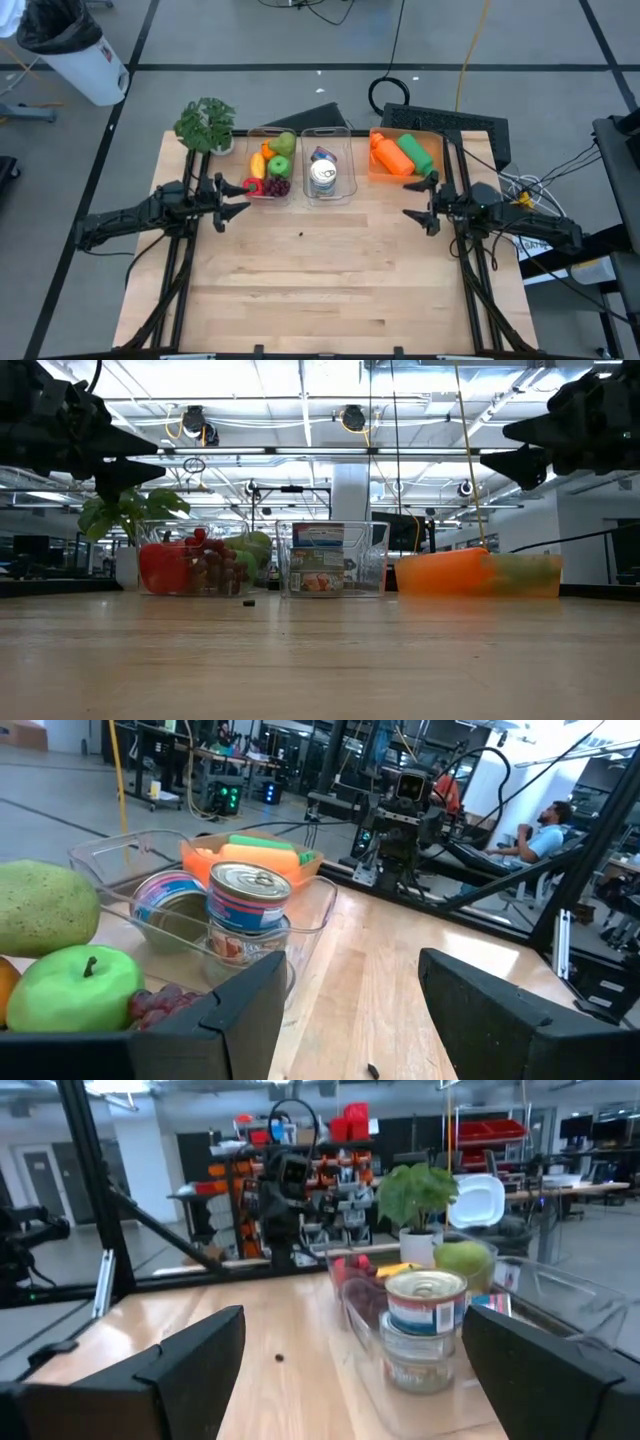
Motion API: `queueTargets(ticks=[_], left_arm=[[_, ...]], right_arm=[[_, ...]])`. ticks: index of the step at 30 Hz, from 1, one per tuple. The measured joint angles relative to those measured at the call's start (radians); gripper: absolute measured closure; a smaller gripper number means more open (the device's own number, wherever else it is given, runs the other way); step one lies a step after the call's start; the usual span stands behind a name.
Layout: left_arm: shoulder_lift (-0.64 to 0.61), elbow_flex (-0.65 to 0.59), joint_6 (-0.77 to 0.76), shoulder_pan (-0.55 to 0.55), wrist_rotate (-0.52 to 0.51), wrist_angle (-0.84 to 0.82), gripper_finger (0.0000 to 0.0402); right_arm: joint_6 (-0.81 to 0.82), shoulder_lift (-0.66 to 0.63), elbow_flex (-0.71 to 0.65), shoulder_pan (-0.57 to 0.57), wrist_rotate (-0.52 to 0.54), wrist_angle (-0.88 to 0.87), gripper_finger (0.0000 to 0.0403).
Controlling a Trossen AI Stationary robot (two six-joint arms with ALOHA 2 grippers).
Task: Pick & Place Food Item
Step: Return to Home Position
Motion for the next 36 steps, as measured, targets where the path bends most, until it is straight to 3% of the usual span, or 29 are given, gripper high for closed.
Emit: queueTargets(ticks=[36], left_arm=[[0.000, 0.000, -0.001, 0.000, 0.000, 0.000, 0.0158]], right_arm=[[-0.026, 0.006, -0.008, 0.000, 0.000, -0.046, 0.0046]])
